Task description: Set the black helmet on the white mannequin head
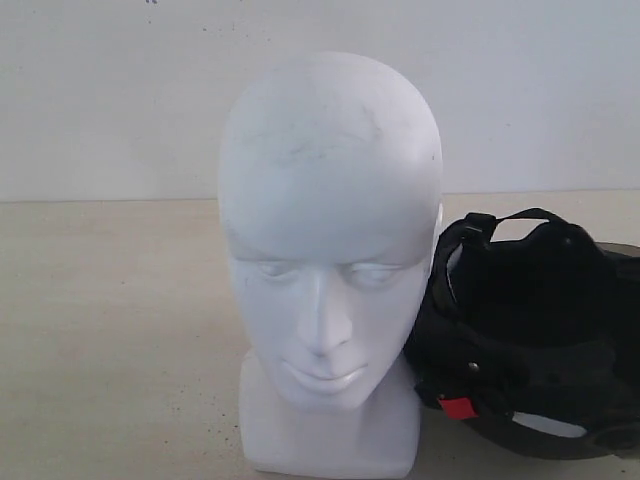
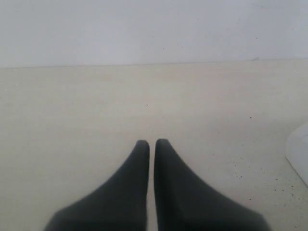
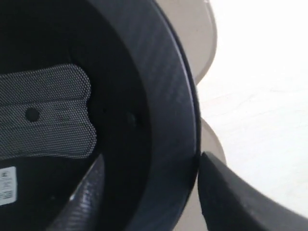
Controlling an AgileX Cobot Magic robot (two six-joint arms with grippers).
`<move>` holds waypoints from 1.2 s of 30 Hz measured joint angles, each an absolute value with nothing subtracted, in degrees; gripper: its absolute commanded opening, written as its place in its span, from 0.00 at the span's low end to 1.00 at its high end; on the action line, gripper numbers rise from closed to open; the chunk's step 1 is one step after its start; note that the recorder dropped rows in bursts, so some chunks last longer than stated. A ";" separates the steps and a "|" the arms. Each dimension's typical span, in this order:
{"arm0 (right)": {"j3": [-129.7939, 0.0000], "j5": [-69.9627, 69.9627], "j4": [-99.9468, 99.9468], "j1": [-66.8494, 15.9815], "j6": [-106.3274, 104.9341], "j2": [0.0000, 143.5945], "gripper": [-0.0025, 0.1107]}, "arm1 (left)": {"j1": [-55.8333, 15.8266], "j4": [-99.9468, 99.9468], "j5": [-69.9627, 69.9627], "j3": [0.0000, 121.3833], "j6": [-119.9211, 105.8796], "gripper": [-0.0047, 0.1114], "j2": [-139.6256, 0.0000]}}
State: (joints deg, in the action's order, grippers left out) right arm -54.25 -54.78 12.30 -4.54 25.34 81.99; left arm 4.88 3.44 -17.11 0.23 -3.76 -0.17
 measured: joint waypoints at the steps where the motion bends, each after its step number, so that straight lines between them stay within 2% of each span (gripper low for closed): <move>1: -54.91 -55.49 12.26 -4.54 25.34 81.99 0.51 | 4.88 3.44 -17.11 0.23 -3.76 0.08 -0.17; 7: -63.23 -63.40 12.03 -4.54 20.99 81.99 0.51 | 4.88 3.44 -17.11 0.23 -3.76 0.08 -0.17; 9: -65.77 -65.42 11.90 -4.54 13.91 81.99 0.49 | 4.88 3.44 -17.11 0.23 -3.76 0.08 -0.17; 10: -66.41 -66.28 11.73 -4.54 10.01 81.99 0.43 | 4.88 3.44 -17.11 0.23 -3.76 0.08 -0.17; 13: -67.67 -67.92 7.37 -4.54 -2.17 81.99 0.10 | 4.88 3.44 -17.11 0.23 -3.76 0.08 -0.17; 14: -67.77 -68.49 3.51 -4.54 -7.59 81.99 0.02 | 4.88 3.44 -17.11 0.23 -3.76 0.08 -0.17; 17: -67.76 -69.70 -5.13 -4.64 -17.96 81.99 0.02 | 4.88 3.44 -17.11 0.23 -3.76 0.08 -0.17; 21: -67.76 -69.70 -6.60 -4.64 -22.65 79.80 0.02 | 4.88 3.44 -17.11 0.23 -3.76 0.08 -0.17; 25: -66.61 -69.61 -9.39 -4.64 -24.27 69.04 0.02 | 4.88 3.44 -17.11 0.23 -3.76 0.08 -0.17; 32: -52.98 -69.86 -13.42 -4.64 -32.10 51.35 0.02 | 4.88 3.44 -17.11 0.23 -3.76 0.08 -0.17; 34: -49.47 -70.08 -12.37 -4.64 -32.86 48.19 0.05 | 4.88 3.44 -17.11 0.23 -3.76 0.08 -0.17; 36: -47.02 -70.18 -12.00 -4.64 -33.10 46.30 0.14 | 4.88 3.44 -17.11 0.23 -3.76 0.08 -0.17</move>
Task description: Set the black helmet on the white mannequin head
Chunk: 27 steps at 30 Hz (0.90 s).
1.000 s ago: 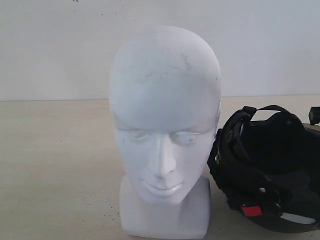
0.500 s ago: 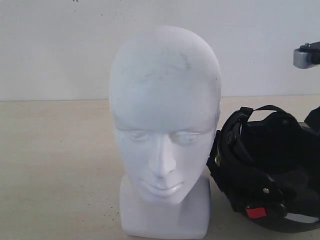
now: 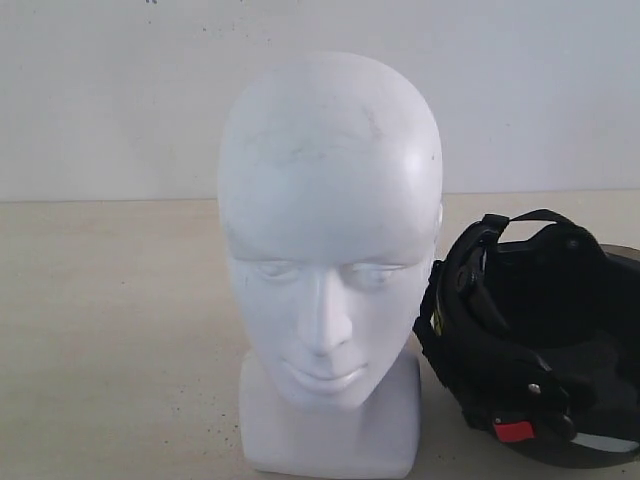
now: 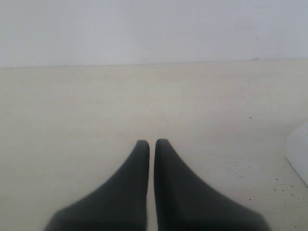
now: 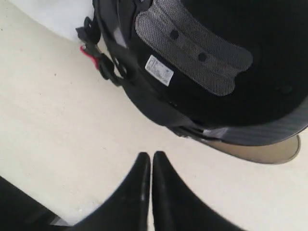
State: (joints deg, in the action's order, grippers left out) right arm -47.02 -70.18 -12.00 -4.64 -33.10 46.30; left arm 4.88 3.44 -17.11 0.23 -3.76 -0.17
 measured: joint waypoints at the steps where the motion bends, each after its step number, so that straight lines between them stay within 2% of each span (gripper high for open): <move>1: -45.95 -70.31 -12.00 -4.64 -33.24 45.73 0.20 | 4.88 3.44 -17.11 0.23 -3.76 0.08 -0.17; 5: -43.98 -70.44 -11.87 -4.64 -35.08 45.51 0.51 | 4.88 3.44 -17.11 0.23 -3.76 0.08 -0.17; 7: -43.85 -70.44 -11.47 -4.64 -39.26 46.00 0.58 | 4.88 3.44 -17.11 0.23 -3.76 0.08 -0.17; 20: -43.83 -60.58 2.37 -8.49 -49.86 59.93 0.58 | 4.88 3.44 -17.11 0.23 -3.76 0.08 -0.17; 27: -43.83 -56.91 3.12 -8.57 -57.48 64.67 0.58 | 4.88 3.44 -17.11 0.23 -3.76 0.08 -0.17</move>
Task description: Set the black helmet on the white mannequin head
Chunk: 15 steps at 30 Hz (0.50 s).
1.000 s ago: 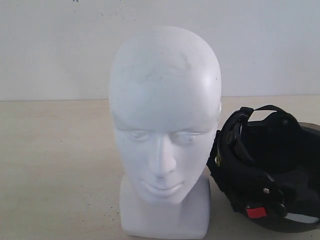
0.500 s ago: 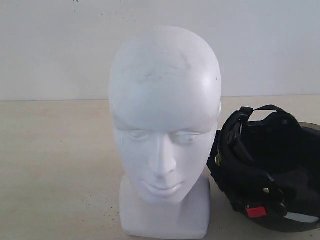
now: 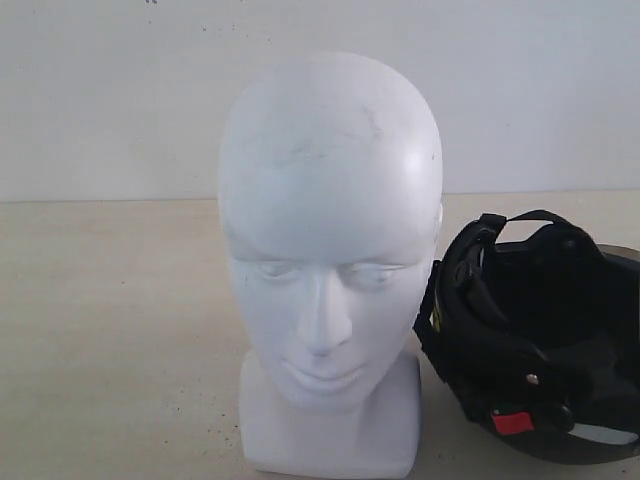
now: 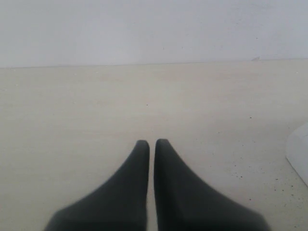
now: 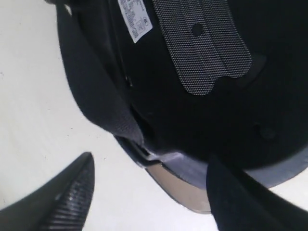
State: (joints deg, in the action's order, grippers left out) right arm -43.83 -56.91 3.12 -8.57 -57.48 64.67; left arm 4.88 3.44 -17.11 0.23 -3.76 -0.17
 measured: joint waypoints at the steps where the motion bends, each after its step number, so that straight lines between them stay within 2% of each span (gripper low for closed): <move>1: -43.83 -56.91 3.12 -8.57 -57.84 65.40 0.58 | 4.88 3.44 -17.11 0.23 -3.76 0.08 -0.17; 15: -43.83 -52.96 0.30 -8.57 -61.62 73.25 0.58 | 4.88 3.44 -17.11 0.23 -3.76 0.08 -0.17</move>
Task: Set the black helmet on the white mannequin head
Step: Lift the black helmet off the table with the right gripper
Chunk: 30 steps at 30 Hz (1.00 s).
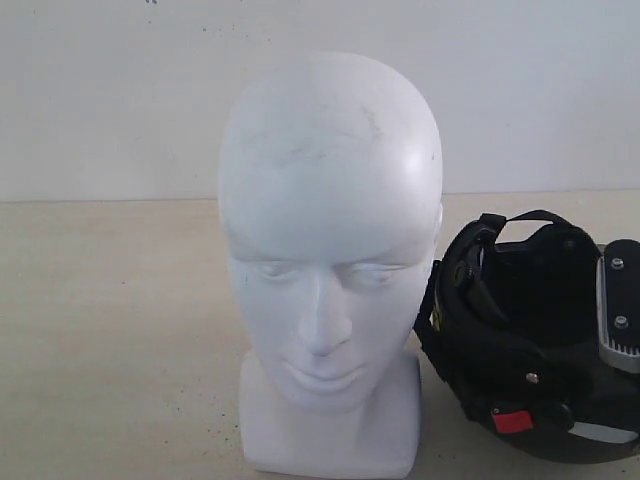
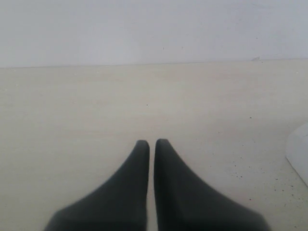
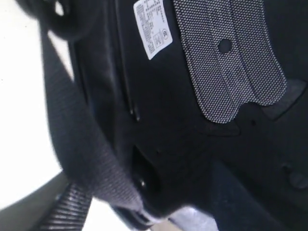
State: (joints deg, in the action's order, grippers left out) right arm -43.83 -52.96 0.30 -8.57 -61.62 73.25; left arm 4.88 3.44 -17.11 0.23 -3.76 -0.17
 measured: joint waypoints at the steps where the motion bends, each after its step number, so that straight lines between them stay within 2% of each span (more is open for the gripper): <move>1: -43.83 -52.83 0.00 -8.57 -61.86 73.57 0.58 | 4.88 3.44 -17.11 0.23 -3.76 0.08 -0.17; 12: -43.40 -51.30 -1.24 -8.57 -62.75 79.02 0.57 | 4.88 3.44 -17.11 0.23 -3.76 0.08 -0.17; 14: -43.40 -50.61 -1.49 -8.57 -62.75 80.14 0.47 | 4.88 3.44 -17.11 0.23 -3.76 0.08 -0.17; 18: -43.36 -47.46 -4.65 -8.71 -60.75 80.58 0.04 | 4.88 3.44 -17.11 0.23 -3.76 0.08 -0.17; 23: -43.36 -39.18 -11.90 -8.64 -43.49 80.77 0.02 | 4.88 3.44 -17.11 0.23 -3.76 0.08 -0.17; 30: -43.36 -36.62 -16.61 -8.64 -36.82 80.77 0.02 | 4.88 3.44 -17.11 0.23 -3.76 0.08 -0.17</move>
